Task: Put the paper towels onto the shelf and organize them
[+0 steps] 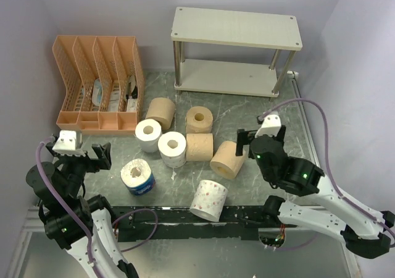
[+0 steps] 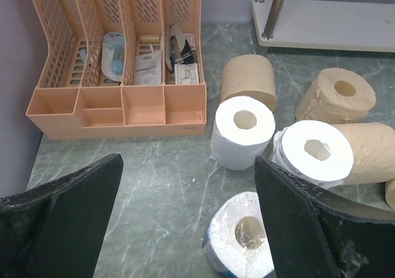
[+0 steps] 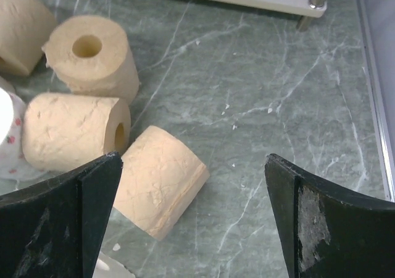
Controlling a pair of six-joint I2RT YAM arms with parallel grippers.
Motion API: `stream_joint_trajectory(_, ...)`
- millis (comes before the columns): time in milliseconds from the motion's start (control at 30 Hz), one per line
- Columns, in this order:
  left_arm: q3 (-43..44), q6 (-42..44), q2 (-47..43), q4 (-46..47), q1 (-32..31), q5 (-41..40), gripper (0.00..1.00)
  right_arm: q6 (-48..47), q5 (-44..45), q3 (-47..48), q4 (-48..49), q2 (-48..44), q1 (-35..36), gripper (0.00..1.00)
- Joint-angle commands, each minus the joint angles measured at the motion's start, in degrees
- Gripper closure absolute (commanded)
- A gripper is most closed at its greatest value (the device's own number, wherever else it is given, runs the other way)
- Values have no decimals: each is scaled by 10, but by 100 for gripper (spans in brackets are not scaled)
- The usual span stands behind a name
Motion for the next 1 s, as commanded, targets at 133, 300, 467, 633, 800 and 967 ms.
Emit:
stream_joint_trajectory(133,-3,7,-19,7,12,19,1,-8,-8,-16,15,-17,-2,0)
stream_joint_trajectory(300,-3,7,-25,7,12,21,1,-38,-48,-30,42,-44,-3,0)
stream_joint_trajectory(467,-3,9,-26,7,13,27,1,-34,-85,17,1,77,-2,0)
stream_joint_trajectory(633,-3,9,-28,7,13,26,1,23,-156,81,-13,236,-1,0)
stream_joint_trajectory(800,-4,9,-30,7,14,27,1,-4,-178,69,91,256,-1,0)
stream_joint_trajectory(967,-4,8,-30,8,16,25,2,-22,-252,100,143,327,-1,10)
